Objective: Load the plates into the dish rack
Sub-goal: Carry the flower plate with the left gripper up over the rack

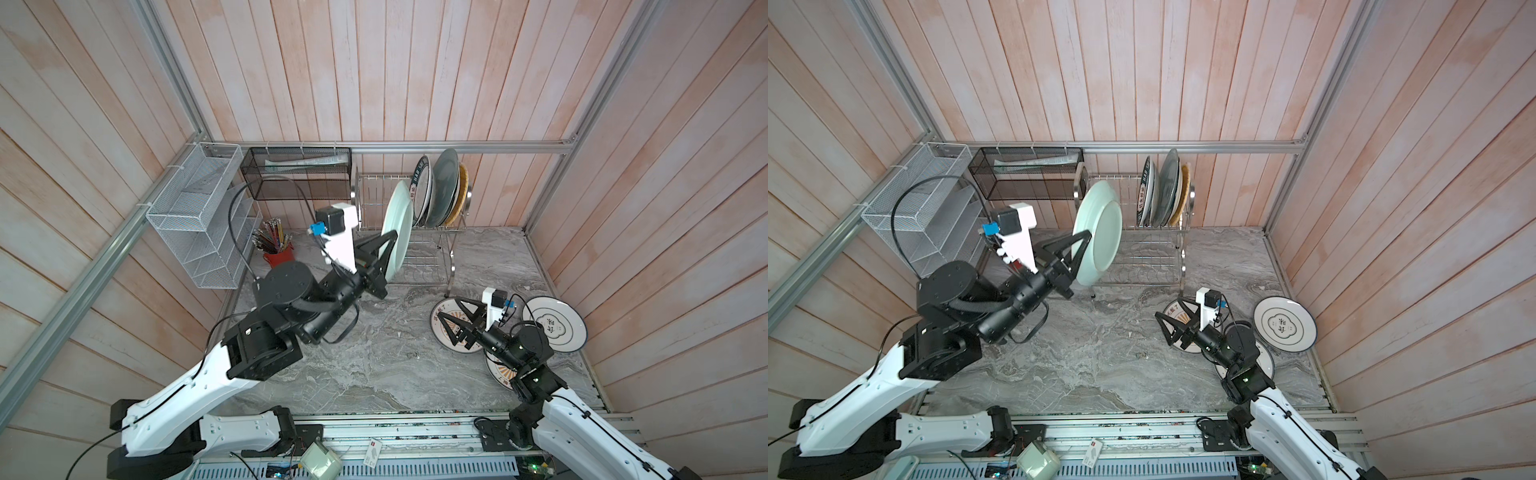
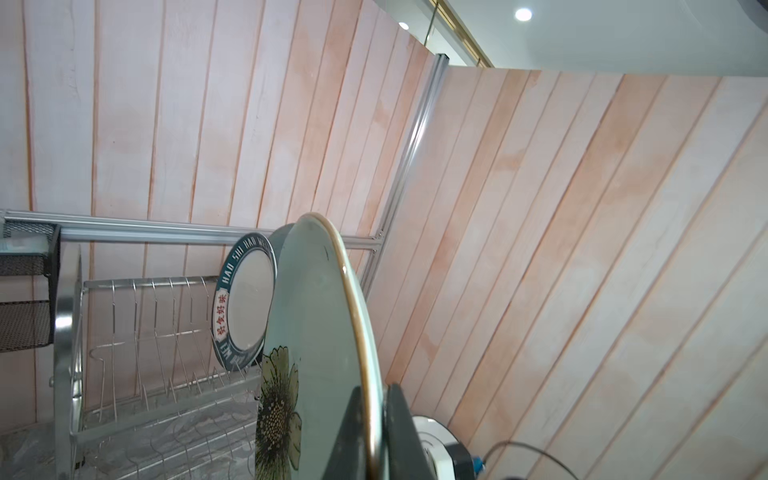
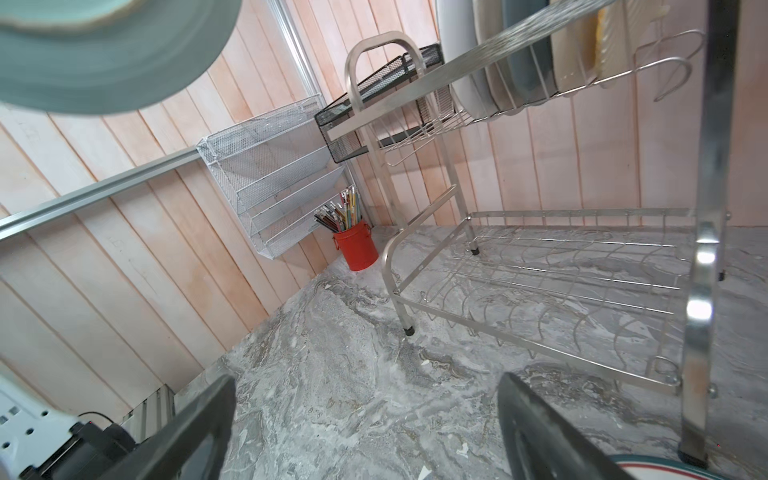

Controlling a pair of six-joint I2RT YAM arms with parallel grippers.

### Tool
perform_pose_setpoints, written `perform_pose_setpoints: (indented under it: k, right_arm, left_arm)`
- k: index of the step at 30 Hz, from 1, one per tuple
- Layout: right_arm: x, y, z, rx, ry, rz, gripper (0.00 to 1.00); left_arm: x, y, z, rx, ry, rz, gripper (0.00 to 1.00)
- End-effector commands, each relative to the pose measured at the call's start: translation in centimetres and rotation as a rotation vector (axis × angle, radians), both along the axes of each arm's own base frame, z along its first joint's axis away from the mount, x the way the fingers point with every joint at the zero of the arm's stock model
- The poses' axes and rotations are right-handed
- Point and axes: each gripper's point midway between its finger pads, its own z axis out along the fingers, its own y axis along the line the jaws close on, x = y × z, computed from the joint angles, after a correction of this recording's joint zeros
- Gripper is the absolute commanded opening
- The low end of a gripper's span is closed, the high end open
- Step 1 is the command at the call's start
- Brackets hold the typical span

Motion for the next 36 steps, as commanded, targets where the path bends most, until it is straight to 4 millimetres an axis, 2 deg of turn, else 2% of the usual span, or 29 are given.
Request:
perform_pose_setpoints:
  k: [1,6,9,15,20,24,28,36]
  right_arm:
    - [-1.0,0.5,0.8,0.025,-0.091,0.039,0.98]
    - [-1.1,1.0,0.0,-0.008,-0.094,0.055,0.98]
    - [-1.0,1.4,-0.7,-0.018,-0.09,0.062,0.98]
    - [-0.4,2.7,-2.6,-0.071,-0.053,0.088,0.98]
    - [0.2,3.5,-3.8,-0.113,-0.026,0.094,0.98]
    - [0.4,4.0,-4.4,-0.139,-0.019,0.089,0.98]
    - [0.5,4.4,-4.7,-0.158,-0.014,0.088,0.98]
    - [0.4,5.1,-4.9,-0.173,-0.014,0.103,0.98]
  left_arm:
    - [3.3,0.7,3.7,-0.089,-0.049,0.005,0.0]
    - [9.4,-1.3,3.4,-0.067,-0.031,-0.018,0.0]
    - [13.2,-1.8,2.3,-0.067,-0.006,-0.02,0.0]
    - [18.1,-1.9,0.9,-0.059,0.032,0.0,0.0]
    - [20.4,-1.2,0.1,-0.093,0.052,0.003,0.0]
    - [21.6,-0.6,0.3,-0.131,0.054,0.006,0.0]
    - [22.5,-1.1,0.3,-0.136,0.064,0.004,0.0]
    - [24.8,-2.0,-1.5,-0.155,0.113,0.017,0.0]
